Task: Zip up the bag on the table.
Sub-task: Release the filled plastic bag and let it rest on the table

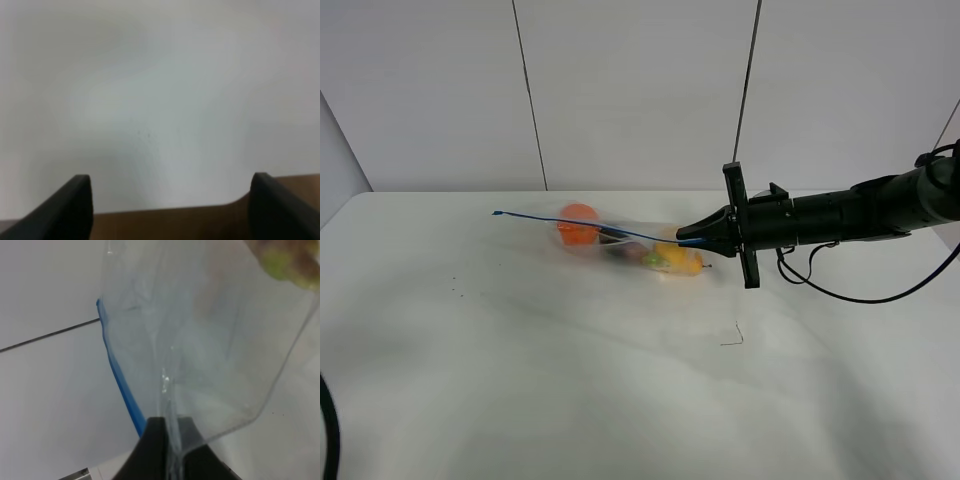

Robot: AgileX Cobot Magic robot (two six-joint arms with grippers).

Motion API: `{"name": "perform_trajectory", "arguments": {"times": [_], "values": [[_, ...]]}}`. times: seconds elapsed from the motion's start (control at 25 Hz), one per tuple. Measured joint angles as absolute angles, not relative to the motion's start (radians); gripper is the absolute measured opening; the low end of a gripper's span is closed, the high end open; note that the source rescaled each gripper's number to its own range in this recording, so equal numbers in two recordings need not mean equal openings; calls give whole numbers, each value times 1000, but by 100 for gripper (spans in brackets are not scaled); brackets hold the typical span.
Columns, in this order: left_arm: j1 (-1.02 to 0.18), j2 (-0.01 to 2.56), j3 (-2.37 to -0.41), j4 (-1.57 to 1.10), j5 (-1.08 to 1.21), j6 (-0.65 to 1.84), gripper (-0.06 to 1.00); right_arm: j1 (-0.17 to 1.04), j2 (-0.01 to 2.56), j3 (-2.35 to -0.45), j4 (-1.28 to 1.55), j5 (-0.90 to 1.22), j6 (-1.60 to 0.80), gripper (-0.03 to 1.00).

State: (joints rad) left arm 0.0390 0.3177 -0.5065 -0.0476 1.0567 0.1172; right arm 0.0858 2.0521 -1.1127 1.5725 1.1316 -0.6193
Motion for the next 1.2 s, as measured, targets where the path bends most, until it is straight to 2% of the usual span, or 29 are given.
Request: {"name": "perform_trajectory", "arguments": {"times": [0.64, 1.2], "values": [[39, 7, -506, -48, 1057, 123, 86, 86, 2052, -1113, 1570, 1133, -619, 0], [-20, -3, -506, -49, 1057, 123, 86, 86, 2052, -1113, 1570, 1133, -619, 0]]}}
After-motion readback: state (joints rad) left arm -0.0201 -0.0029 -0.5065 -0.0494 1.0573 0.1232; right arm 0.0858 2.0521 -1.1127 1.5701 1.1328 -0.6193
